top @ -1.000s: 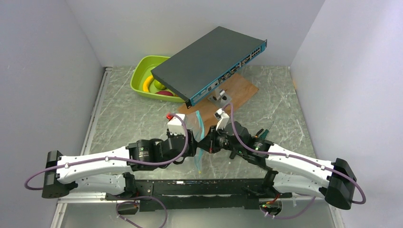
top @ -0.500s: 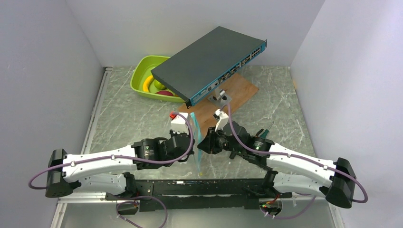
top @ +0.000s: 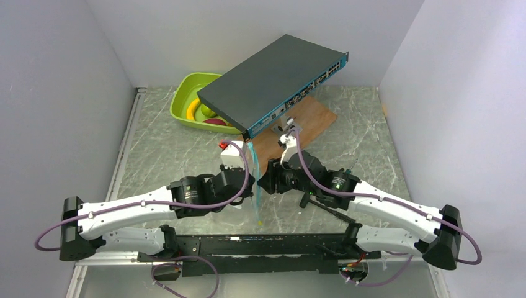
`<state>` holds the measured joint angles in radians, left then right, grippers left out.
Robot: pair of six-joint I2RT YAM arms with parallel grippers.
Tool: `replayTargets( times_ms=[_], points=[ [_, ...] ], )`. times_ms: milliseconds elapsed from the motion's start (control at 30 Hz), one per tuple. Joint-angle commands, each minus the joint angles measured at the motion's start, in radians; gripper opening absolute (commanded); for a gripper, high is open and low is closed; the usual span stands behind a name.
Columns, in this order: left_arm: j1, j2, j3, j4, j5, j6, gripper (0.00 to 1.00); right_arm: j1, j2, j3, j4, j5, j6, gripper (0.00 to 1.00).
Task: Place the food in the zip-top bag and seal the zipper
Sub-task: Open the zipper of the food storage bag.
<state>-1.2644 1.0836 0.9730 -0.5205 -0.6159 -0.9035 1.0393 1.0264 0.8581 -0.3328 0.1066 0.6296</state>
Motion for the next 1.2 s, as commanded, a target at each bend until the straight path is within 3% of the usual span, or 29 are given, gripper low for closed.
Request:
replayTargets(
  times_ms=[0, 100, 367, 433, 467, 500, 600, 767, 1000, 1167],
  points=[
    [0.002, -0.015, 0.044, -0.009, 0.016, -0.010, 0.00, 0.004, 0.017, 0.027, 0.043, -0.019, -0.018, 0.45],
    [0.003, -0.024, 0.037, 0.011, 0.027, -0.009, 0.00, 0.004, 0.042, 0.034, 0.047, -0.018, -0.013, 0.38],
    [0.016, 0.015, 0.058, 0.008, 0.069, -0.018, 0.00, 0.004, 0.099, 0.043, 0.073, -0.028, -0.003, 0.34],
    [0.016, 0.017, 0.072, -0.024, 0.069, -0.022, 0.00, 0.004, 0.118, 0.061, 0.013, 0.042, -0.003, 0.20],
    [0.016, 0.012, 0.080, -0.054, 0.060, -0.028, 0.00, 0.004, 0.126, 0.077, -0.049, 0.123, 0.013, 0.05],
    [0.016, 0.000, 0.083, -0.085, 0.047, -0.036, 0.00, 0.004, 0.130, 0.094, -0.128, 0.256, 0.045, 0.00],
    [0.039, -0.065, 0.040, -0.109, 0.069, -0.002, 0.00, 0.004, 0.095, 0.112, -0.310, 0.452, 0.113, 0.00],
    [0.210, -0.119, -0.066, 0.144, 0.436, 0.081, 0.00, 0.005, -0.052, 0.033, -0.240, 0.383, 0.042, 0.00],
    [0.212, 0.033, -0.012, 0.365, 0.683, 0.076, 0.00, 0.005, -0.086, 0.126, -0.509, 0.642, 0.127, 0.00],
    [0.212, 0.153, 0.061, 0.407, 0.725, 0.076, 0.00, 0.005, -0.128, 0.186, -0.647, 0.720, 0.076, 0.00]
  ],
)
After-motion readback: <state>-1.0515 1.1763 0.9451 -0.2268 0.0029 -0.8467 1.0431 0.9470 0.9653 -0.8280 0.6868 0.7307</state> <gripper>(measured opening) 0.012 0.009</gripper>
